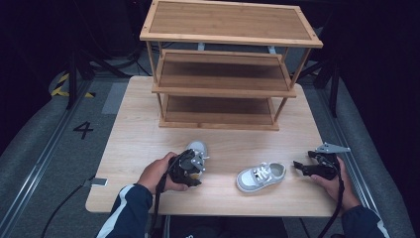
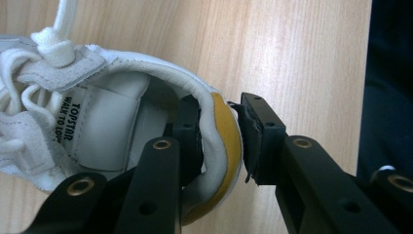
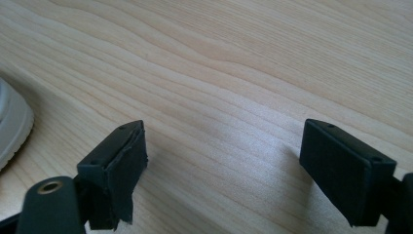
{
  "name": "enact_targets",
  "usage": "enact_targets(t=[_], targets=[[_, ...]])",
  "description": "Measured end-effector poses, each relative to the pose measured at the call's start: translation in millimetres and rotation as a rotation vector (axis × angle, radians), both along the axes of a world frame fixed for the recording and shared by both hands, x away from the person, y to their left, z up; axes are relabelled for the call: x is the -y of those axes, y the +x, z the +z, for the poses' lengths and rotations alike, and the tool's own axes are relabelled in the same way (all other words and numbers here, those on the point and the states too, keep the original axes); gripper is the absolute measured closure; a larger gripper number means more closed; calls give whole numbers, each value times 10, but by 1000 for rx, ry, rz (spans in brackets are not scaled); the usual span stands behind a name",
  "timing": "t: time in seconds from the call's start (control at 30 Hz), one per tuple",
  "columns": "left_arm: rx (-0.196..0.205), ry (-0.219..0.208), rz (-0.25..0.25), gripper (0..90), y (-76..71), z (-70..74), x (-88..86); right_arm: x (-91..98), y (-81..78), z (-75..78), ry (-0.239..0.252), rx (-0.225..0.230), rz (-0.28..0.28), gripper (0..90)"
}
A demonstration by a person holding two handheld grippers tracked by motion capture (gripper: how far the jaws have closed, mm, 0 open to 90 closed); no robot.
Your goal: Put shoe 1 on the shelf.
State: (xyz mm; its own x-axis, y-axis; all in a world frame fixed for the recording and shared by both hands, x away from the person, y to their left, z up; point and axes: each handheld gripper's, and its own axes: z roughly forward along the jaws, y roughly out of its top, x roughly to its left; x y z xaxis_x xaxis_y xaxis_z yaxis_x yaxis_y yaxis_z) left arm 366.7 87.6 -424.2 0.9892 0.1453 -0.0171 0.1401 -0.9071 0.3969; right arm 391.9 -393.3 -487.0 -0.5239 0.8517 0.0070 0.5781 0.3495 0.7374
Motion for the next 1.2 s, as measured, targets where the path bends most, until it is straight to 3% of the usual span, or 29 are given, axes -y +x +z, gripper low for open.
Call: enact_targets(t=[0.27, 0.47, 0.6, 0.77, 0.87, 0.97, 1.07, 1.2], targets=[[48, -9, 1, 709, 117, 96, 80, 7, -8, -5, 3, 6, 4, 182], [87, -18, -10, 709, 293, 239, 172, 6, -9, -5, 3, 6, 3, 182], [110, -25, -12, 709, 545, 318, 247, 7, -9, -5, 3, 6, 5, 183], [134, -43, 20, 709, 904, 350, 303, 7, -10, -5, 3, 6, 6, 183], [135, -57, 37, 709, 1053, 322, 319, 7, -9, -5, 3, 6, 6, 183], [140, -30, 49, 708, 1238, 240, 363, 7, -11, -5, 3, 5, 6, 184], [124, -34, 76, 706, 1386, 164, 389, 8, -11, -4, 3, 6, 8, 184], [126, -27, 96, 687, 1483, 70, 415, 8, -11, -4, 3, 6, 8, 184]])
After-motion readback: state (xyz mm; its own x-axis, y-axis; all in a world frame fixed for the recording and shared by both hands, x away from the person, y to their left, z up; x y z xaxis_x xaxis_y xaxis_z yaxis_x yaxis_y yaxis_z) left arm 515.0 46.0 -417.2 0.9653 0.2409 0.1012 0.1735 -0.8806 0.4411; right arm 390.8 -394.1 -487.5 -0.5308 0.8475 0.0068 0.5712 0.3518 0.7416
